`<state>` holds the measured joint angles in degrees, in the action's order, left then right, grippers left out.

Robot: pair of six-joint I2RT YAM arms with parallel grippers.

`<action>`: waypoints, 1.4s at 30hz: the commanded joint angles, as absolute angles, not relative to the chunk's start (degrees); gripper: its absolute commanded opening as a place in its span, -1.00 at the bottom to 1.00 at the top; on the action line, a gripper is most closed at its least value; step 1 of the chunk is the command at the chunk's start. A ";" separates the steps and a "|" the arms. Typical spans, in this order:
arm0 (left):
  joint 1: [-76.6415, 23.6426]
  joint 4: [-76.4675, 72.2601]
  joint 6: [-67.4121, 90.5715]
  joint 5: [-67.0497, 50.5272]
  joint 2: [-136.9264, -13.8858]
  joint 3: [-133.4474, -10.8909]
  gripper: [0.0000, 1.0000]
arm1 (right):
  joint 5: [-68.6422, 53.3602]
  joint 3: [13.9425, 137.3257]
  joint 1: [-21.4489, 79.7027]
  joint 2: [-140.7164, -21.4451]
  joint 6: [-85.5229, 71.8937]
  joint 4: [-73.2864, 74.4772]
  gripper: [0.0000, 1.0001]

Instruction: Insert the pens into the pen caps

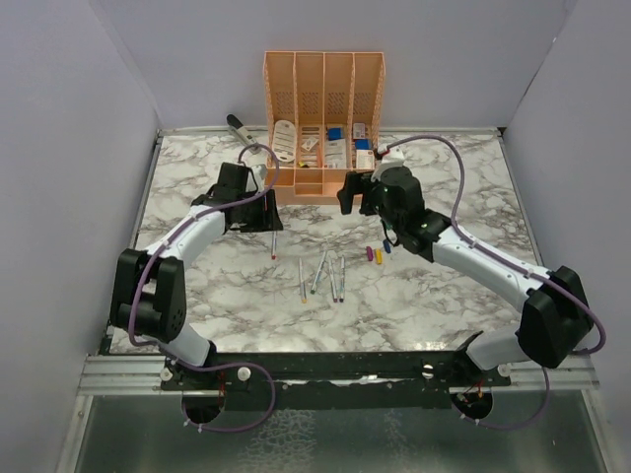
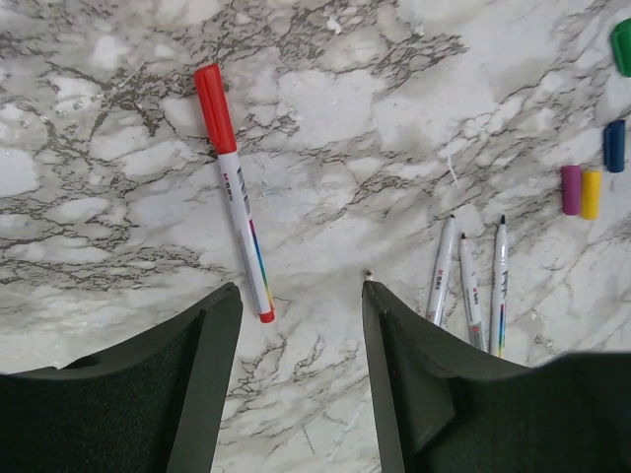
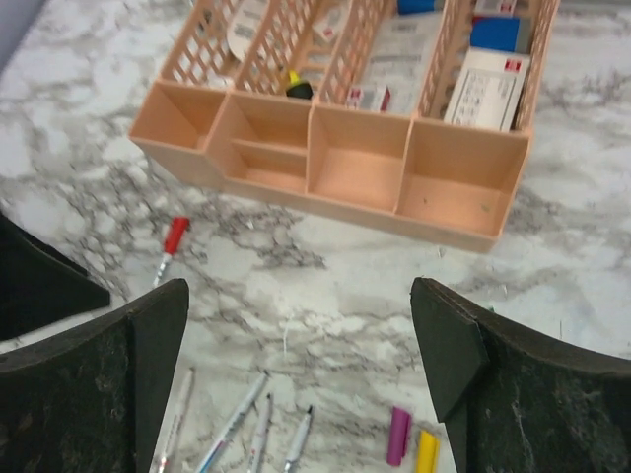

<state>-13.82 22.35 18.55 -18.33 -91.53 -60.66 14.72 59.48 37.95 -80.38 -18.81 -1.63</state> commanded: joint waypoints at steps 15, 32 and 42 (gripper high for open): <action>-14.54 23.23 15.28 -29.08 -80.98 -53.65 0.06 | 15.65 56.87 39.81 -86.50 -29.03 16.92 0.48; -29.22 24.00 17.69 -16.89 -82.89 -50.04 0.01 | 19.94 56.14 40.17 -84.91 -32.95 19.14 0.42; -31.12 24.92 18.33 -13.79 -87.97 -52.09 -0.03 | 20.69 55.59 40.14 -83.29 -32.48 18.90 0.41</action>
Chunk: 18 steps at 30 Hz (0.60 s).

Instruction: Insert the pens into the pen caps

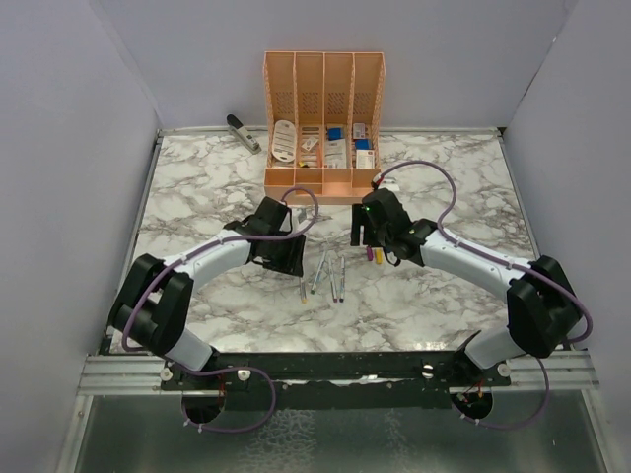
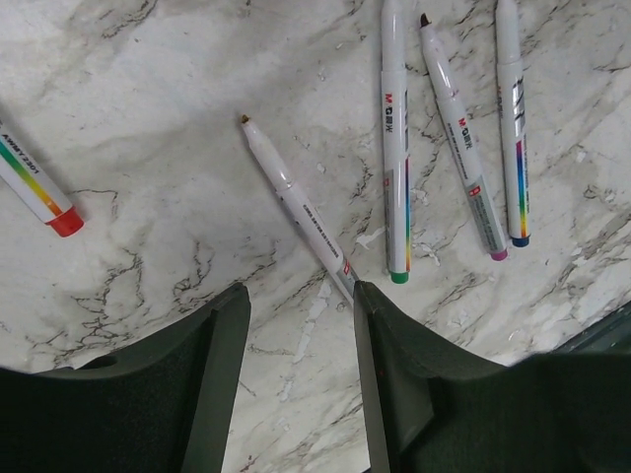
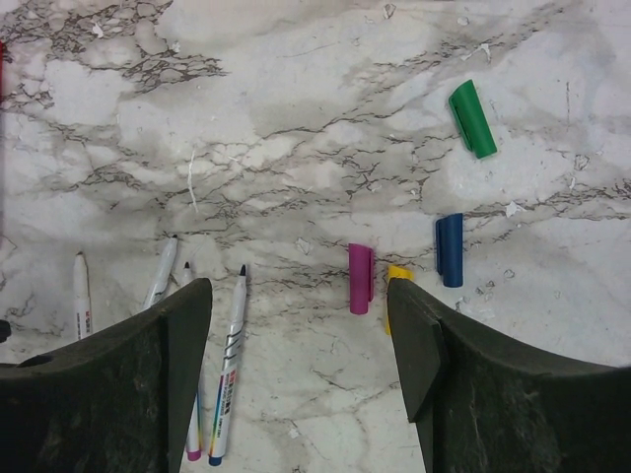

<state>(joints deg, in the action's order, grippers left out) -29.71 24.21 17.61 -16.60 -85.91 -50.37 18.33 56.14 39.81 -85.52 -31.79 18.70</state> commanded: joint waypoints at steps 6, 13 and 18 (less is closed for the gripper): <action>-33.23 24.91 18.43 -12.61 -90.64 -53.90 -0.03 | 20.80 55.93 40.17 -83.37 -31.65 18.18 0.41; -33.75 24.96 19.09 -11.29 -92.36 -54.67 -0.04 | 19.64 56.23 40.17 -83.69 -30.14 17.73 0.34; -33.90 25.03 19.40 -11.42 -94.07 -54.24 -0.04 | 20.15 56.11 40.17 -83.53 -29.76 18.44 0.34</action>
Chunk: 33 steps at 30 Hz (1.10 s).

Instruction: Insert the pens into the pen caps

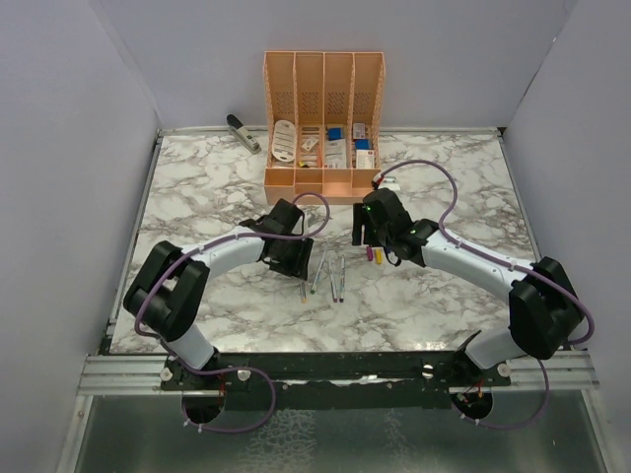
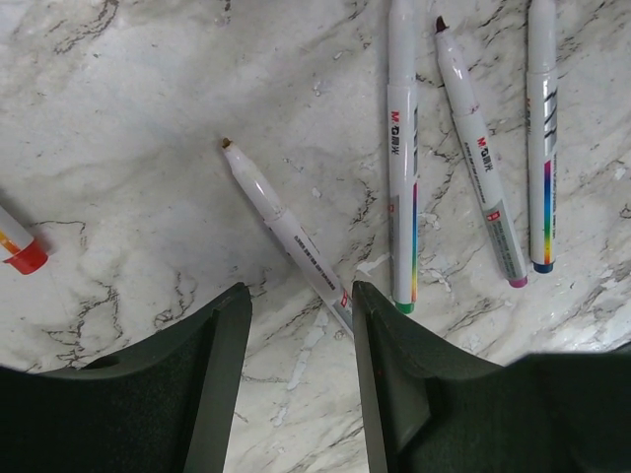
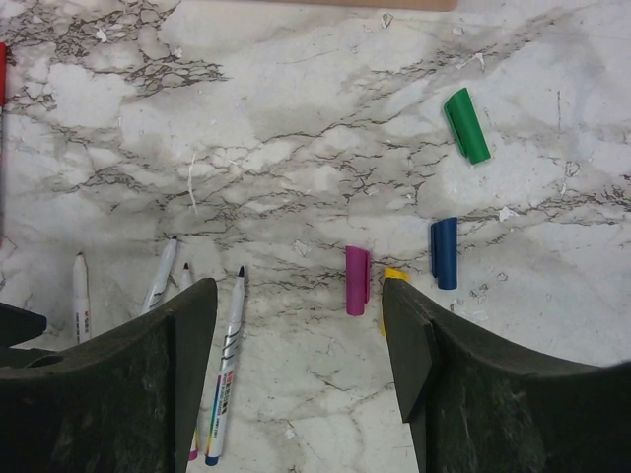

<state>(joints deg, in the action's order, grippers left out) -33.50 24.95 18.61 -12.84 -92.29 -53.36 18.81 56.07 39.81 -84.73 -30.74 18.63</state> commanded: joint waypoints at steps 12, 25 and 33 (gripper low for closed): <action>-34.72 28.95 17.87 -5.23 -100.03 -56.40 -0.07 | 20.14 56.96 40.17 -83.49 -29.62 18.62 0.34; -36.21 37.59 15.67 9.46 -102.94 -58.87 -0.17 | 21.18 57.57 40.17 -83.46 -28.32 18.13 0.34; -38.68 38.06 17.34 7.63 -103.25 -57.49 -0.30 | 21.73 57.92 40.17 -83.75 -28.33 18.83 0.34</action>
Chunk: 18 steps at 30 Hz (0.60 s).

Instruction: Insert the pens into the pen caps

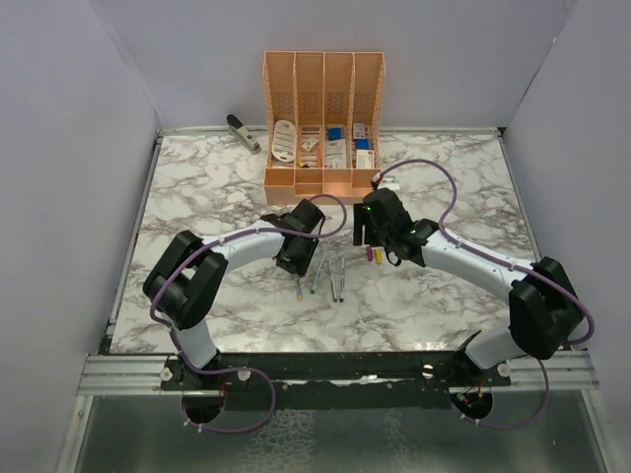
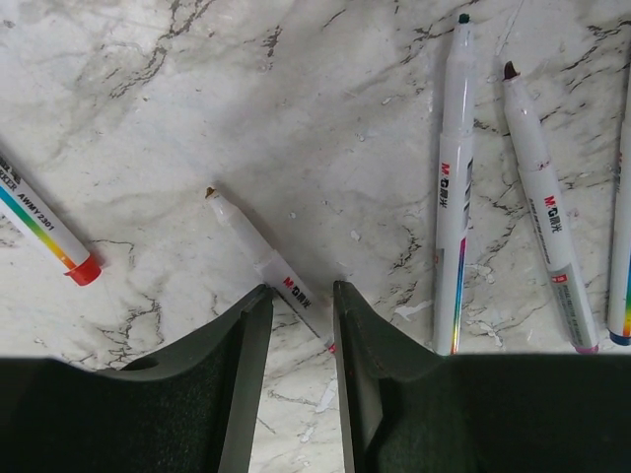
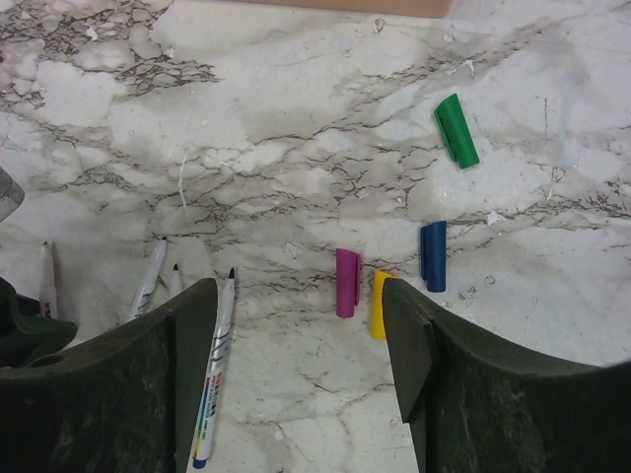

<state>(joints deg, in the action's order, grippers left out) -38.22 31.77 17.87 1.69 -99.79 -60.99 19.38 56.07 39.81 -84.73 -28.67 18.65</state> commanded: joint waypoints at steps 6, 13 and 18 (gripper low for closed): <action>-41.51 40.60 18.75 7.38 -102.74 -56.24 -0.30 | 21.88 57.74 40.17 -83.46 -28.52 18.89 0.34; -44.52 42.24 21.79 4.22 -101.18 -55.00 -0.30 | 21.82 57.83 40.17 -83.24 -28.83 19.22 0.34; -45.87 42.06 23.73 1.70 -100.42 -53.76 -0.31 | 22.24 57.77 40.17 -82.80 -28.66 19.60 0.34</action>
